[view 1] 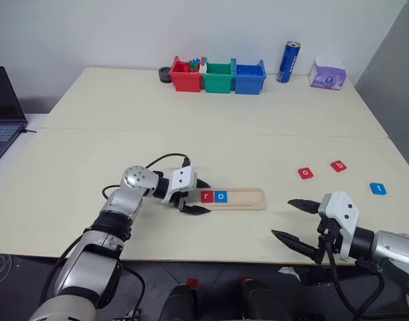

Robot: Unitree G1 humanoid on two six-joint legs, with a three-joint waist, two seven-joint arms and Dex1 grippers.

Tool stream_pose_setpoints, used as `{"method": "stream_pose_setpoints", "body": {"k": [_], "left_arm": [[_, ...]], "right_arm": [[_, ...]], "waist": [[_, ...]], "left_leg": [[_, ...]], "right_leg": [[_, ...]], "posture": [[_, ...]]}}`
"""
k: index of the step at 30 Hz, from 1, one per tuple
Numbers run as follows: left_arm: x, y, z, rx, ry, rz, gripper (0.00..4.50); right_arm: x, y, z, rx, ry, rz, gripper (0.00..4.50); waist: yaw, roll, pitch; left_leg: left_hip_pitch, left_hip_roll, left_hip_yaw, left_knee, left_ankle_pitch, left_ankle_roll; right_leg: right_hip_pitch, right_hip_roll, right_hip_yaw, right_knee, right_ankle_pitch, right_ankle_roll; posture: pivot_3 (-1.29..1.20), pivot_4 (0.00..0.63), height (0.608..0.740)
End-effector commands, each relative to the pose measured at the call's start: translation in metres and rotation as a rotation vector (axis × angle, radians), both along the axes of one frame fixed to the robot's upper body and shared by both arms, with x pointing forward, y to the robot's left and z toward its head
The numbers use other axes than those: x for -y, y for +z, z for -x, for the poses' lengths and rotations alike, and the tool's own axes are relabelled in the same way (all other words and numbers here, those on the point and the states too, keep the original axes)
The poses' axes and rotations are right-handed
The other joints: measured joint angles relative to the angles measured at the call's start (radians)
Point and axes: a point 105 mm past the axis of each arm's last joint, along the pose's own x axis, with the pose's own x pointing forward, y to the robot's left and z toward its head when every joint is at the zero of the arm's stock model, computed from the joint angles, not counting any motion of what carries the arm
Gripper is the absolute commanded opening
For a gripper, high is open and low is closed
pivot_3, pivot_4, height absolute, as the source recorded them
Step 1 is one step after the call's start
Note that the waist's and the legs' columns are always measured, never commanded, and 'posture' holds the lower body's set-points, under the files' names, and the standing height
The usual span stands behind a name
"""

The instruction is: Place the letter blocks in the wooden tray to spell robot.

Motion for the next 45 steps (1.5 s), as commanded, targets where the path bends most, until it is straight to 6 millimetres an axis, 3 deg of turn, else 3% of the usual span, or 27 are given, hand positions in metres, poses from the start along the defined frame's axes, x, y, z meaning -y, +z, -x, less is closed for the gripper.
{"method": "stream_pose_setpoints", "body": {"k": [1,3,11,29,33,38,40,45], "left_arm": [[0.004,-0.005,0.01,-0.051,-0.042,0.001,4.1],[0.004,-0.005,0.011,-0.058,-0.052,0.002,4.47],[0.001,0.002,0.008,-0.022,-0.054,0.008,4.47],[-0.039,0.038,0.013,0.014,0.113,0.126,4.47],[-0.05,0.045,0.008,0.018,0.199,0.16,4.47],[-0.049,0.066,0.004,0.065,0.286,0.255,4.47],[-0.045,0.073,0.008,0.065,0.299,0.295,4.47],[-0.037,0.072,0.031,-0.006,0.262,0.275,4.47]], "right_arm": [[-0.005,0.006,0.003,0.039,0.029,-0.007,4.5],[-0.006,0.006,0.003,0.04,0.031,-0.008,4.5],[-0.006,0.006,0.003,0.033,0.037,-0.005,4.5],[0.018,0.011,-0.015,0.031,-0.095,-0.06,4.5],[0.039,0.016,-0.038,0.113,-0.261,-0.101,4.5],[0.092,0.016,-0.074,0.232,-0.603,-0.076,4.5],[0.109,0.003,-0.084,0.184,-0.686,-0.003,4.5],[0.13,0.001,-0.112,0.189,-0.741,-0.002,4.5]], "waist": [[0.0,0.0,0.0],[0.0,0.0,0.0],[0.0,0.0,0.0],[-0.001,0.0,0.0],[-0.001,0.0,0.0],[-0.002,0.0,0.0],[-0.002,0.0,0.0],[-0.006,0.001,0.0]], "left_leg": [[0.0,0.0,0.0,0.0,0.0,0.0],[0.0,0.0,0.0,0.0,0.0,0.0],[0.0,0.0,0.0,0.0,0.0,0.0],[0.0,0.002,0.0,0.0,0.0,0.0],[0.001,0.002,0.0,0.0,0.0,0.0],[0.0,0.002,0.0,0.0,0.0,0.0],[0.001,0.002,0.0,0.0,0.0,0.0],[0.001,0.002,0.001,-0.001,0.0,0.0]], "right_leg": [[0.0,0.0,0.0,0.0,0.0,0.0],[0.0,0.0,0.0,0.0,0.0,0.0],[0.0,0.0,0.0,0.0,0.0,0.0],[0.0,0.0,0.0,0.001,0.0,-0.001],[0.0,0.0,0.0,0.001,0.0,-0.001],[0.0,-0.001,0.001,0.001,0.0,-0.001],[0.0,-0.001,0.002,0.001,0.001,-0.002],[-0.001,-0.001,0.003,0.001,0.002,-0.004]], "posture": [[0.0,0.15,0.74],[0.0,0.15,0.74],[0.0,0.15,0.74],[0.0,0.15,0.74],[0.0,0.15,0.74],[0.0,0.15,0.74],[0.0,0.15,0.74],[0.0,0.15,0.74]]}}
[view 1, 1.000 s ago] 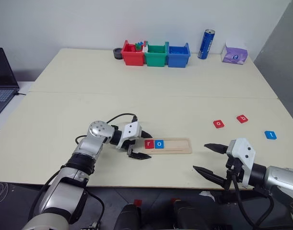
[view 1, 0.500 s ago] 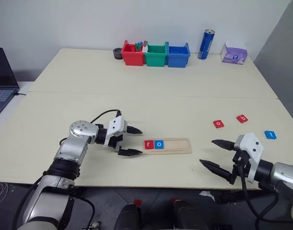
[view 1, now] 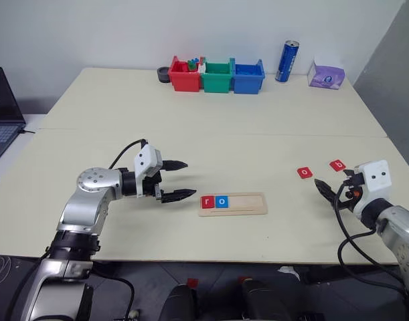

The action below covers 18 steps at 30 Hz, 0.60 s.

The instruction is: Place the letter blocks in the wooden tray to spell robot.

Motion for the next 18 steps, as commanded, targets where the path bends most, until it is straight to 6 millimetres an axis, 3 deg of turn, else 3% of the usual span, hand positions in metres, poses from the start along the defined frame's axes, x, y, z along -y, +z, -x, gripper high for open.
{"method": "stream_pose_setpoints", "body": {"k": [1,9,18], "left_arm": [[0.005,0.011,0.012,0.012,-0.035,-0.014,4.47],[0.006,0.005,0.025,-0.016,-0.063,-0.06,4.47],[-0.005,-0.008,0.034,-0.038,-0.048,-0.084,4.47]], "right_arm": [[0.019,0.011,-0.023,0.04,-0.049,0.02,4.5],[0.063,0.01,-0.075,-0.018,-0.145,-0.032,4.5],[0.074,-0.012,-0.098,-0.127,-0.22,-0.113,4.5]], "waist": [[-0.004,0.001,0.001],[-0.006,0.002,0.001],[-0.01,0.002,0.002]], "left_leg": [[0.0,0.0,0.0,0.0,0.0,0.0],[0.002,0.0,0.004,0.0,0.0,0.0],[0.001,0.0,0.004,-0.002,0.0,0.0]], "right_leg": [[0.0,0.0,0.0,0.0,0.0,0.0],[0.0,0.001,0.002,0.0,0.0,-0.001],[0.0,0.0,0.002,-0.001,0.001,-0.001]], "posture": [[0.0,0.15,0.74],[0.0,0.15,0.74],[0.0,0.15,0.74]]}}
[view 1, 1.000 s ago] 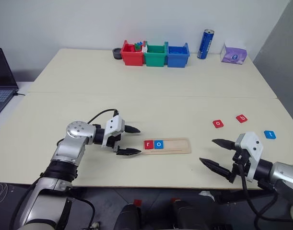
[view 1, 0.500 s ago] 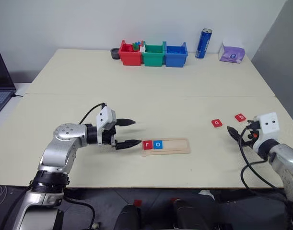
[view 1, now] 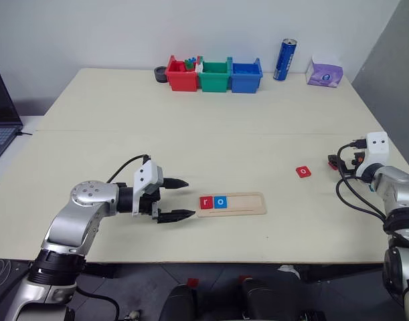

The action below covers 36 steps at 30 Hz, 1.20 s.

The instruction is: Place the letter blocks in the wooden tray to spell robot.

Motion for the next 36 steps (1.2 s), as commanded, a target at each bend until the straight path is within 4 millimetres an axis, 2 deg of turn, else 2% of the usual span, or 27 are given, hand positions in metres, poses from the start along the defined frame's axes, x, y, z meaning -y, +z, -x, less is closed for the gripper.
{"method": "stream_pose_setpoints", "body": {"k": [1,4,7,14,17,19,22,26,31,36], "left_arm": [[-0.002,0.009,0.003,0.052,-0.013,-0.003,4.47],[-0.006,0.006,0.005,0.049,-0.004,-0.01,4.47],[-0.011,0.003,0.008,0.043,0.003,-0.016,4.5],[-0.018,-0.007,0.014,0.045,0.007,-0.031,4.5],[-0.022,-0.011,0.013,0.069,0.021,-0.03,4.5],[-0.024,-0.013,0.012,0.087,0.025,-0.032,4.5],[-0.023,-0.017,0.011,0.094,0.017,-0.032,4.5],[-0.019,-0.016,0.01,0.103,-0.011,-0.019,4.5],[-0.014,-0.014,0.008,0.108,-0.044,-0.004,4.5],[-0.009,-0.012,0.007,0.115,-0.064,-0.004,4.5]], "right_arm": [[0.002,-0.002,-0.004,-0.018,-0.016,-0.029,4.5],[-0.003,-0.015,-0.001,-0.071,0.007,-0.061,4.5],[-0.006,-0.024,0.002,-0.105,0.018,-0.094,3.89],[-0.009,-0.032,0.012,-0.116,0.04,-0.098,1.48],[-0.017,-0.027,0.026,-0.093,0.088,-0.064,1.46],[-0.032,-0.024,0.044,-0.074,0.127,-0.048,1.46],[-0.057,-0.022,0.077,-0.053,0.137,-0.023,1.46],[-0.105,-0.031,0.128,-0.061,0.102,-0.063,1.46],[-0.143,-0.039,0.149,-0.082,0.056,-0.146,1.46],[-0.154,-0.045,0.145,-0.078,0.003,-0.16,1.46]], "waist": [[-0.001,0.0,0.0],[-0.002,0.0,0.0],[-0.006,0.0,0.0],[-0.012,-0.001,-0.001],[-0.009,-0.001,-0.001],[-0.003,-0.001,-0.001],[0.008,0.0,-0.002],[0.008,0.002,-0.003],[-0.002,0.002,-0.004],[-0.002,-0.001,-0.005]], "left_leg": [[0.0,0.0,0.0,0.0,0.0,0.0],[0.0,0.0,0.0,0.0,0.0,0.0],[0.0,0.0,0.0,0.0,0.0,0.0],[0.001,0.001,-0.001,0.0,0.0,0.0],[0.0,0.001,-0.003,0.0,0.0,0.0],[0.0,0.001,-0.004,0.0,0.0,0.0],[-0.001,0.003,-0.006,-0.001,0.0,0.0],[0.0,0.004,-0.007,-0.001,0.0,0.0],[0.002,0.003,-0.006,0.0,0.0,0.0],[0.003,0.002,-0.005,0.001,0.0,0.0]], "right_leg": [[0.0,0.0,0.0,0.0,0.0,0.0],[0.0,0.0,0.0,0.0,0.0,0.0],[0.0,0.0,0.0,0.0,0.0,0.0],[0.001,0.0,0.0,0.001,0.0,0.0],[0.001,0.0,0.0,0.0,0.0,0.0],[0.001,0.0,0.0,0.0,0.0,0.0],[0.001,0.0,-0.001,0.001,-0.001,-0.001],[0.001,0.0,-0.002,0.001,-0.003,0.001],[0.0,0.0,0.0,0.001,-0.004,0.003],[0.001,0.001,0.0,0.001,-0.003,0.003]], "posture": [[0.0,0.15,0.74],[0.0,0.15,0.74],[0.0,0.15,0.74],[0.0,0.15,0.74],[0.0,0.15,0.74],[0.0,0.15,0.74],[0.0,0.15,0.74],[0.0,0.15,0.74],[0.0,0.15,0.74],[0.0,0.15,0.74]]}}
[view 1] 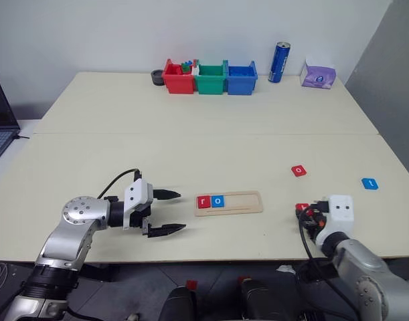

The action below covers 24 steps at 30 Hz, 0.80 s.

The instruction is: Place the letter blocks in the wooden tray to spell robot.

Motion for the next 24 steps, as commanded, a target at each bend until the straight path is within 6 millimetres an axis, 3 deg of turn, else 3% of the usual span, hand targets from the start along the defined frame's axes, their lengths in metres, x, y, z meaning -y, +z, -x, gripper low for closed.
{"method": "stream_pose_setpoints", "body": {"k": [1,5,9,14,19,24], "left_arm": [[0.005,0.008,-0.001,0.039,-0.025,0.004,4.5],[0.007,0.009,0.0,0.042,-0.03,0.0,4.5],[0.009,0.01,0.0,0.047,-0.028,-0.001,4.5],[0.013,0.013,0.002,0.051,-0.027,-0.003,4.5],[0.016,0.017,0.001,0.057,-0.025,-0.004,4.5],[0.019,0.02,-0.001,0.06,-0.028,-0.007,4.5]], "right_arm": [[-0.007,-0.003,-0.003,-0.004,-0.014,0.009,1.46],[-0.007,-0.008,-0.007,-0.013,-0.05,0.011,1.46],[-0.01,-0.005,-0.012,0.011,-0.073,-0.02,2.84],[-0.012,0.019,-0.017,0.108,-0.043,-0.001,4.46],[0.011,0.043,-0.023,0.157,0.071,0.106,4.46],[0.015,0.054,-0.023,0.111,0.417,0.17,4.46]], "waist": [[-0.001,-0.001,0.0],[-0.003,-0.001,0.0],[-0.003,-0.001,-0.001],[-0.003,-0.001,0.0],[-0.003,0.0,0.001],[-0.003,0.0,0.002]], "left_leg": [[0.0,0.0,0.0,0.0,0.0,0.0],[0.0,0.0,0.0,-0.001,0.0,0.0],[0.0,0.0,0.0,-0.001,0.0,0.0],[-0.001,0.0,0.0,-0.001,0.0,0.0],[-0.002,-0.001,0.0,-0.001,0.0,0.0],[-0.002,-0.002,0.001,-0.001,0.0,0.0]], "right_leg": [[0.0,0.0,0.0,0.0,0.0,0.0],[0.0,0.0,0.0,-0.001,0.0,0.0],[0.0,0.0,0.0,-0.001,0.0,0.0],[0.0,0.0,0.0,-0.001,0.0,0.0],[-0.001,-0.001,0.0,-0.001,0.0,0.0],[-0.001,0.0,-0.001,-0.002,0.0,0.0]], "posture": [[0.0,0.15,0.74],[0.0,0.15,0.74],[0.0,0.15,0.74],[0.0,0.15,0.74],[0.0,0.15,0.74],[0.0,0.15,0.74]]}}
